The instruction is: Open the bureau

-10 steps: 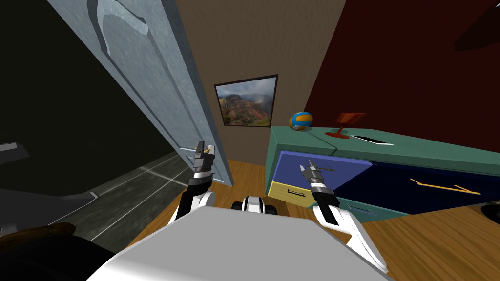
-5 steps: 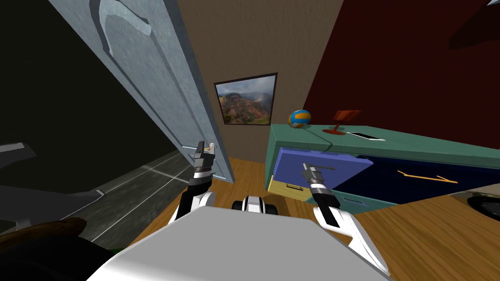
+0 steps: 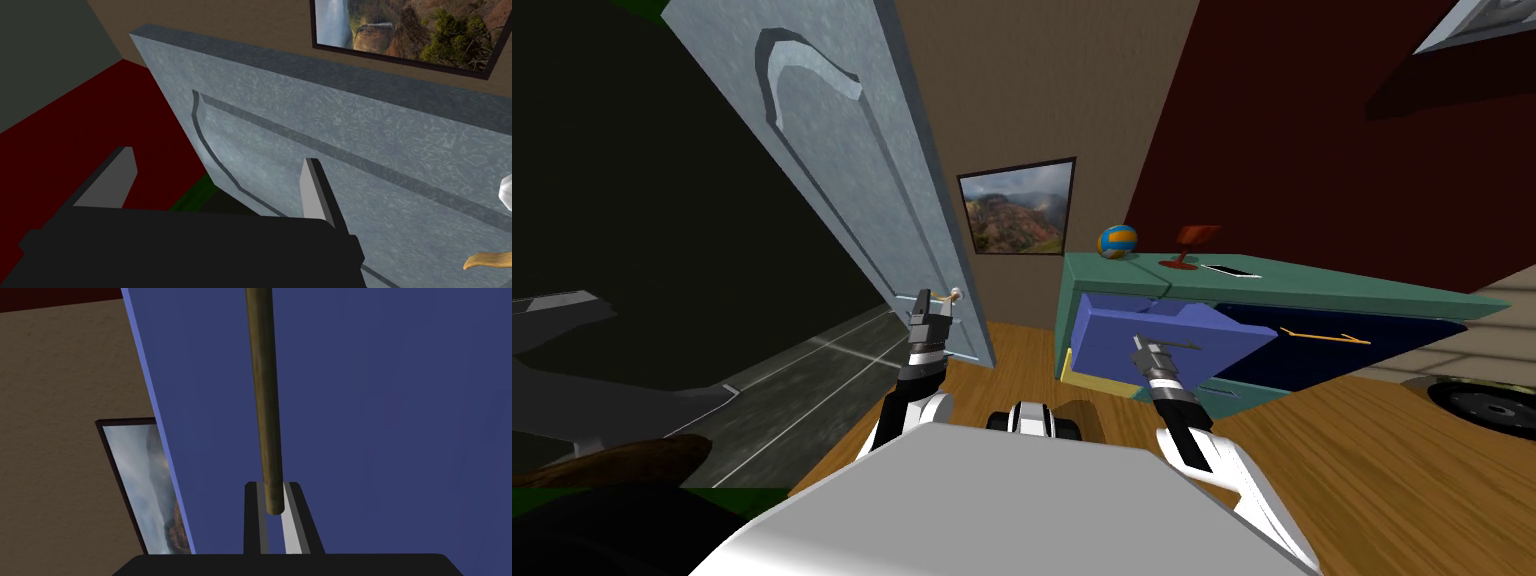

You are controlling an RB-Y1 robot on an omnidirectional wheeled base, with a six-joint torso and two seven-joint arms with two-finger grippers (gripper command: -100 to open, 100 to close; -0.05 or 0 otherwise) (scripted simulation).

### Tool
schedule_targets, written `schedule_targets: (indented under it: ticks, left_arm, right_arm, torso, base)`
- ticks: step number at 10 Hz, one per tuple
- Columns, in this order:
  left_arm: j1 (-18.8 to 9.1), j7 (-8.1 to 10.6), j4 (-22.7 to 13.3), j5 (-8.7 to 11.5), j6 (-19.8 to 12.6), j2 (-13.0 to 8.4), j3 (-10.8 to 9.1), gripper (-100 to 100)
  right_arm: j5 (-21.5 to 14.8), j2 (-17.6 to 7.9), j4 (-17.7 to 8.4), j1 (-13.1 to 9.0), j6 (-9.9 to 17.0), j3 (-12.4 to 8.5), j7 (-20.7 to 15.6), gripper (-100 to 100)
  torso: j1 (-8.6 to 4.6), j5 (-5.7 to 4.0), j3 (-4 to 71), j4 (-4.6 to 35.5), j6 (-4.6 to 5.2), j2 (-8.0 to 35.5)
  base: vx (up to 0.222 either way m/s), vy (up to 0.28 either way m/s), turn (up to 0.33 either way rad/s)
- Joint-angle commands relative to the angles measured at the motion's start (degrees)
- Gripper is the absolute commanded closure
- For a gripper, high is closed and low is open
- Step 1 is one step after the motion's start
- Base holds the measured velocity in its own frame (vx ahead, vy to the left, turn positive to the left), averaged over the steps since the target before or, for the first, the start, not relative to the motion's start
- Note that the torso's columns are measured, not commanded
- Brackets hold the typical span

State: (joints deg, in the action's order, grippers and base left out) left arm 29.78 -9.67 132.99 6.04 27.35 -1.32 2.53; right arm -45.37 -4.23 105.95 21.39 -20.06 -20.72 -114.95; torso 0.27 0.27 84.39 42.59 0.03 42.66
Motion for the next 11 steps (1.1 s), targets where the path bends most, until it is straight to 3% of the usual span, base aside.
schedule_targets:
  ticks: [1, 2, 3, 11]
  left_arm:
    - [0.0, 0.0, 0.0, 0.0, 0.0, 0.0, 0.0, 0]
    - [0.0, 0.0, 0.0, 0.0, 0.0, 0.0, 0.0, 0]
    - [0.01, 0.0, 0.0, 0.0, 0.0, 0.0, 0.0, 0]
    - [0.02, 0.0, 0.0, 0.0, 0.0, -0.01, 0.0, 0]
  right_arm:
    - [0.22, -0.32, 1.05, -0.09, -0.46, 0.02, 0.13, 100]
    - [0.18, -0.19, 0.07, 0.02, -0.36, -0.03, 0.07, 100]
    - [0.24, -2.23, 1.43, 0.66, 2.25, 0.25, 2.06, -100]
    - [0.59, -10.69, 7.96, 2.41, 12.85, 0.98, 10.1, -100]
  torso:
    - [0.0, 0.03, -0.03, 0.05, 0.01, 0.06]
    - [-0.01, 0.06, -0.06, 0.09, 0.05, 0.11]
    - [-0.06, 0.06, 0.13, 0.02, 0.04, -0.24]
    - [-0.24, -0.25, 0.15, -0.27, -0.02, -0.33]
  base:
    - [-0.202, 0.025, -0.015]
    - [-0.094, 0.014, 0.001]
    - [-0.038, 0.014, 0.094]
    - [-0.026, 0.014, 0.068]
